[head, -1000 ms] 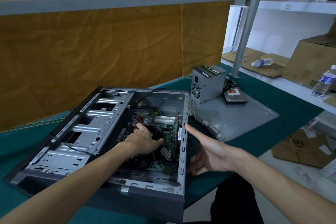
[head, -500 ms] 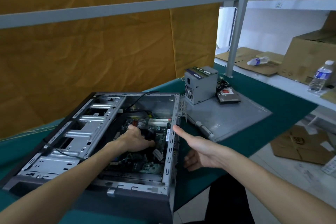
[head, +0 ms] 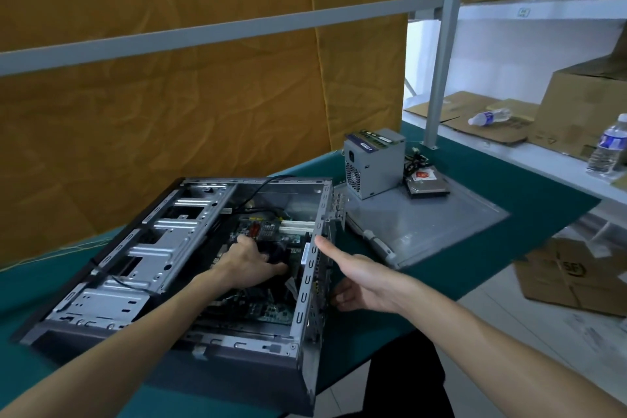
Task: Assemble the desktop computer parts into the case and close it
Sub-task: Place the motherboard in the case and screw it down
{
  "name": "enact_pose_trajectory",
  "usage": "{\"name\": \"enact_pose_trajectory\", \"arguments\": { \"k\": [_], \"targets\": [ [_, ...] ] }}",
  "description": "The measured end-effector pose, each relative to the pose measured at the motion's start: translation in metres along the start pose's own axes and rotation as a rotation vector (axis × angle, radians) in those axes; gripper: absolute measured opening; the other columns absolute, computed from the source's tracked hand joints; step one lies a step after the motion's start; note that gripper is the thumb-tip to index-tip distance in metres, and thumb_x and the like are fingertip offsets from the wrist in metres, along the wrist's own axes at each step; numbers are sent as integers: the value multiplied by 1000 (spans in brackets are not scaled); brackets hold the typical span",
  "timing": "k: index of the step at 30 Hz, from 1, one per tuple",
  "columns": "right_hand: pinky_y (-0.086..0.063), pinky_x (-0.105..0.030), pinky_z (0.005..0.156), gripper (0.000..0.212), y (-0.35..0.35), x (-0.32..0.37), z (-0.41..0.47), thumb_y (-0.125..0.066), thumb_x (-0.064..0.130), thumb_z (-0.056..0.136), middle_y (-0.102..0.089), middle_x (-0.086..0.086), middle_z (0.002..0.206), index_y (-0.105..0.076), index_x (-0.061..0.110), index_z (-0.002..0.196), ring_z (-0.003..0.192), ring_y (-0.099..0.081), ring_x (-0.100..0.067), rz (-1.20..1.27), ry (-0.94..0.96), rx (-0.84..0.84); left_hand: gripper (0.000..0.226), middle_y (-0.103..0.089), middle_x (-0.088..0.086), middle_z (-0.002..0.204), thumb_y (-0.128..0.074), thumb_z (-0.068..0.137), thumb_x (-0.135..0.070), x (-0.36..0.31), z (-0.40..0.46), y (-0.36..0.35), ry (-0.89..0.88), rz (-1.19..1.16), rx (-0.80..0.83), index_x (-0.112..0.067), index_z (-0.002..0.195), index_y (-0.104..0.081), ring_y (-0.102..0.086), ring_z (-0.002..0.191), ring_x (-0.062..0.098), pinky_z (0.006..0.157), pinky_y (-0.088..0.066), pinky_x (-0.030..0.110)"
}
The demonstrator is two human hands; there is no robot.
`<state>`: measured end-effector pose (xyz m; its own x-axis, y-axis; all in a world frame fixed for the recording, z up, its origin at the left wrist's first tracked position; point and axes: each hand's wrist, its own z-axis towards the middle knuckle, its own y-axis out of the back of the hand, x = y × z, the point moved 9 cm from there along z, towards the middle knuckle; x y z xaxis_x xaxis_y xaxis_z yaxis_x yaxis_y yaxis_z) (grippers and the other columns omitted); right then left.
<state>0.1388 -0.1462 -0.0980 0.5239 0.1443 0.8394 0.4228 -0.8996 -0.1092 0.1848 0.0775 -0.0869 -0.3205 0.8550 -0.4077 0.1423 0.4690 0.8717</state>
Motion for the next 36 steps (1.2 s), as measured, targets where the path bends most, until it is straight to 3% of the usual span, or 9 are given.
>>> {"name": "enact_pose_trajectory", "arguments": {
  "k": [2, 7, 11, 14, 20, 24, 30, 34, 36],
  "targets": [
    [-55, -38, 84, 117, 3, 3, -3, -69, 87, 63, -60, -6, 125, -38, 19, 153, 81, -65, -18, -35, 4, -36, 120, -60, 3, 120, -74, 70, -74, 0, 2, -2, -5, 34, 25, 5, 146, -24, -57, 120, 24, 102, -50, 39],
    [-43, -40, 106, 135, 35, 34, -7, -59, 96, 60, -36, -5, 158, -16, 13, 158, 136, -45, -25, -459, 146, -344, 133, -33, 24, 158, -28, 66, -98, -6, 5, -12, -2, 163, 270, -5, 160, -16, -38, 145, 37, 116, -33, 41],
    [-52, -33, 89, 56, 41, 94, -13, -74, 58, 81, -56, 8, 115, -50, 25, 119, 102, -58, -9, -636, 566, -581, 52, -67, 19, 119, -53, 97, -58, -21, 31, 19, -112, 50, 51, -9, 109, -66, -61, 114, 36, 81, -45, 31],
    [-50, -27, 88, 26, 37, 141, 2, -67, 34, 96, -54, 6, 112, -56, 21, 114, 104, -58, -13, -745, 785, -730, 22, -64, 6, 82, -62, 96, -30, -36, 54, 22, -182, -71, 39, -19, 77, -63, -66, 96, 33, 65, -42, 31],
    [-49, -44, 98, 53, 30, 197, 85, -44, 50, 105, -55, -11, 136, -47, 10, 140, 119, -57, -28, -1077, 531, -674, 33, -70, 5, 84, -72, 93, -40, -26, 101, 2, 61, -655, 6, -7, 92, -74, -61, 67, 15, 60, -48, 23],
    [-54, -41, 81, 49, 20, 180, 108, -33, 50, 106, -69, -8, 105, -62, 13, 120, 94, -65, -27, -1247, 482, -652, 34, -71, 3, 82, -75, 91, -36, -17, 115, -11, 221, -952, -72, -5, 104, -76, -64, 74, 20, 75, -52, 29],
    [-49, -40, 81, 44, 21, 179, 108, -33, 42, 108, -68, -10, 106, -64, 12, 114, 99, -60, -31, -1231, 522, -684, 45, -71, 20, 113, -61, 99, -37, -10, 117, -16, 339, -1035, -51, 4, 119, -65, -69, 102, 36, 88, -58, 41],
    [-49, -42, 85, 40, 18, 178, 105, -35, 40, 109, -66, -11, 108, -63, 11, 114, 102, -60, -32, -1228, 497, -666, 24, -65, 7, 75, -55, 100, -28, -16, 110, -15, 353, -1178, 22, -7, 95, -65, -59, 58, 20, 39, -40, 17],
    [-48, -43, 90, 34, 14, 181, 98, -40, 35, 108, -63, -10, 111, -61, 10, 116, 105, -58, -30, -1244, 531, -681, 31, -63, 7, 72, -50, 100, -33, -17, 107, -8, 342, -1222, 50, -7, 92, -63, -53, 54, 20, 44, -36, 21]
  ]
}}
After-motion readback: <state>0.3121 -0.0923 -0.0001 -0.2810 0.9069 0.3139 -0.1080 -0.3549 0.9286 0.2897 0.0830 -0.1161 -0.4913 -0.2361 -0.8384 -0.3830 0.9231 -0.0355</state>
